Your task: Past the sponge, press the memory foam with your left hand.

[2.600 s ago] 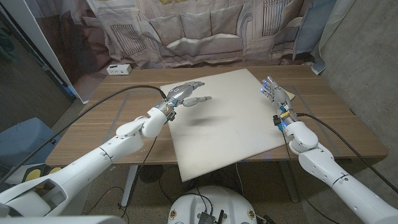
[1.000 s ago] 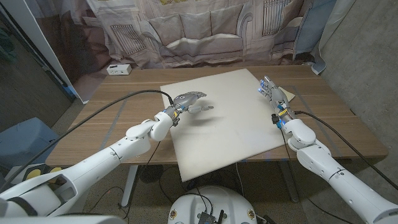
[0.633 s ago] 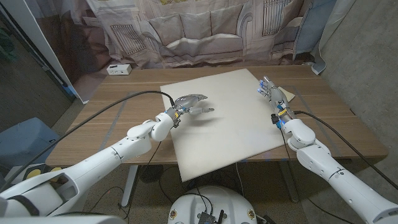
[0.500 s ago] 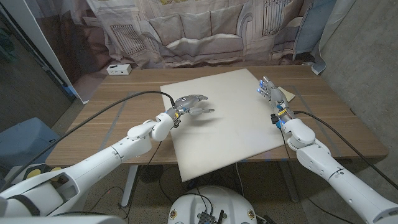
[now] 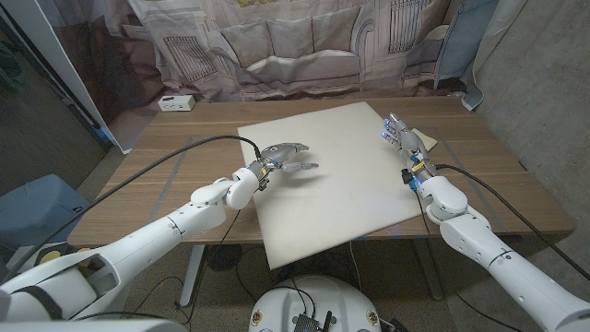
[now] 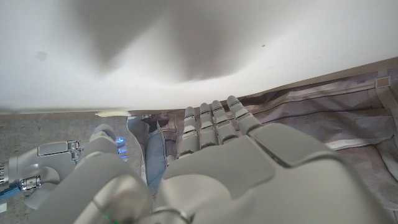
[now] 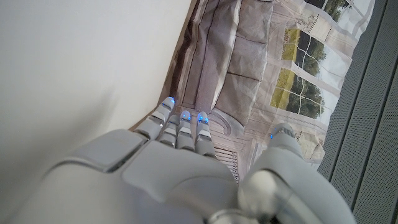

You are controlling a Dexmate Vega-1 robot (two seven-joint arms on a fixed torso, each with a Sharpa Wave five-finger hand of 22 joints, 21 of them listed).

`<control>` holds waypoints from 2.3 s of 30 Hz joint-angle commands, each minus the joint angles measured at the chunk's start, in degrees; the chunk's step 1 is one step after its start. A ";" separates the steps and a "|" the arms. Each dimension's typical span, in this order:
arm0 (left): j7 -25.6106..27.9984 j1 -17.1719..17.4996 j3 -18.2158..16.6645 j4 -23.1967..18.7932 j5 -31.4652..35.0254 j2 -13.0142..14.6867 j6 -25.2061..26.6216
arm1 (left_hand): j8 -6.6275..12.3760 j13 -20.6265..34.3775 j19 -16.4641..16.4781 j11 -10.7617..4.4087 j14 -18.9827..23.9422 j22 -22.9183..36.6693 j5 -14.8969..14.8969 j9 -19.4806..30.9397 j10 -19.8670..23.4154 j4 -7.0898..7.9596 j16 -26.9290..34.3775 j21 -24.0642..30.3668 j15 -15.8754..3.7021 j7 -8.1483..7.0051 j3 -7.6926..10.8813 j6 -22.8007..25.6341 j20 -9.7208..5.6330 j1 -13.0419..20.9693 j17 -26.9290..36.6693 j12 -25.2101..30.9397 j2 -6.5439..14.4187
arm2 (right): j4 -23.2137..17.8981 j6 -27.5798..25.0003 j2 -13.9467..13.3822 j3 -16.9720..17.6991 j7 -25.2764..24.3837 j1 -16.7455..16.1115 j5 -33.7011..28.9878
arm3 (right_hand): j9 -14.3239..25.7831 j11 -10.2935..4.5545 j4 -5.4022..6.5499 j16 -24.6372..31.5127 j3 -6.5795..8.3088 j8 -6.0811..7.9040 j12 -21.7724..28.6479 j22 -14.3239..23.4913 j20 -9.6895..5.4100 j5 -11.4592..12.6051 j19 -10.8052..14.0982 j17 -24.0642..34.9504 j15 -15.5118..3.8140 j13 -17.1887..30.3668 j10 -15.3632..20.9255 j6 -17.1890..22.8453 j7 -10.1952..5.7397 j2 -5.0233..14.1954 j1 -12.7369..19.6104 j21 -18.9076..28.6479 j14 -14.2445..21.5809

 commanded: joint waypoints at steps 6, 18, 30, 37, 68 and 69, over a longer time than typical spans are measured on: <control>-0.71 -0.42 0.99 1.24 -0.52 -0.54 0.07 | -0.03 0.12 0.05 0.17 -0.10 0.09 -0.05 0.15 0.01 -0.47 -0.13 -0.07 0.54 -0.22 0.16 0.03 0.30 0.16 0.13 0.00 0.81 | -0.89 -0.37 -0.35 0.43 -0.74 -1.05 0.15 | 0.11 -0.13 -0.34 0.33 0.22 0.26 0.12 0.08 0.40 -0.08 0.31 0.12 0.38 0.14 0.70 0.51 -0.26 0.30 0.49 -0.19 0.19; -1.81 -0.85 2.01 2.02 -0.44 -1.02 0.41 | -0.03 0.13 -0.16 0.20 -0.09 0.10 -0.05 0.16 0.13 -0.54 -0.15 -0.19 0.51 -0.08 0.34 0.05 0.48 0.35 0.12 0.01 1.18 | -0.87 -0.38 -0.45 0.73 -1.10 -1.50 0.19 | 0.11 -0.10 -0.40 0.38 0.28 0.25 0.18 0.09 0.62 -0.11 0.42 0.11 0.47 0.15 0.95 0.64 -0.30 0.39 0.66 -0.16 0.40; -3.57 -1.47 2.72 2.17 -0.47 -1.19 1.22 | -0.02 0.14 -0.13 0.17 -0.05 0.11 -0.06 0.17 0.07 -0.62 -0.15 -0.20 0.40 -0.10 0.50 0.12 0.52 0.54 0.12 -0.05 1.53 | -0.93 -0.53 -0.35 0.84 -1.28 -1.83 0.53 | 0.11 -0.12 -0.42 0.39 0.34 0.26 0.14 0.09 0.76 -0.13 0.56 0.11 0.49 0.16 0.97 0.79 -0.33 0.51 0.80 -0.11 0.49; -4.60 -1.82 3.33 2.47 -0.32 -1.41 1.69 | -0.04 0.14 -0.14 0.06 -0.05 0.12 -0.08 0.18 0.18 -0.65 -0.16 -0.22 0.35 -0.12 0.55 0.10 0.60 0.59 0.12 -0.02 1.64 | -1.23 -0.73 -0.40 1.01 -1.62 -2.12 0.62 | 0.12 -0.13 -0.43 0.38 0.37 0.25 0.15 0.10 0.87 -0.15 0.66 0.11 0.57 0.16 1.04 0.84 -0.32 0.58 0.88 -0.09 0.51; -11.61 -4.36 6.78 3.25 1.68 -2.26 3.98 | 0.24 0.19 2.77 0.03 0.59 0.14 -0.26 0.24 0.37 -0.90 -0.02 0.66 -0.09 -0.25 0.62 1.11 3.78 0.70 0.14 -0.06 2.01 | -4.59 -2.21 -1.81 1.78 -2.71 -4.14 0.55 | 0.13 0.07 -0.42 0.70 0.36 0.21 0.19 0.12 1.16 -0.25 1.16 0.16 0.89 0.18 1.45 1.06 -0.35 0.66 1.01 0.03 1.49; -12.04 -4.48 6.95 3.28 1.76 -2.35 4.17 | 0.25 0.19 2.81 0.03 0.65 0.15 -0.26 0.24 0.39 -0.90 0.00 0.66 -0.13 -0.25 0.62 1.16 3.75 0.70 0.14 -0.05 2.02 | -4.65 -2.23 -1.77 1.82 -2.80 -4.20 0.61 | 0.13 0.11 -0.42 0.69 0.35 0.21 0.18 0.12 1.17 -0.25 1.17 0.16 0.88 0.18 1.44 1.07 -0.36 0.66 1.00 0.03 1.48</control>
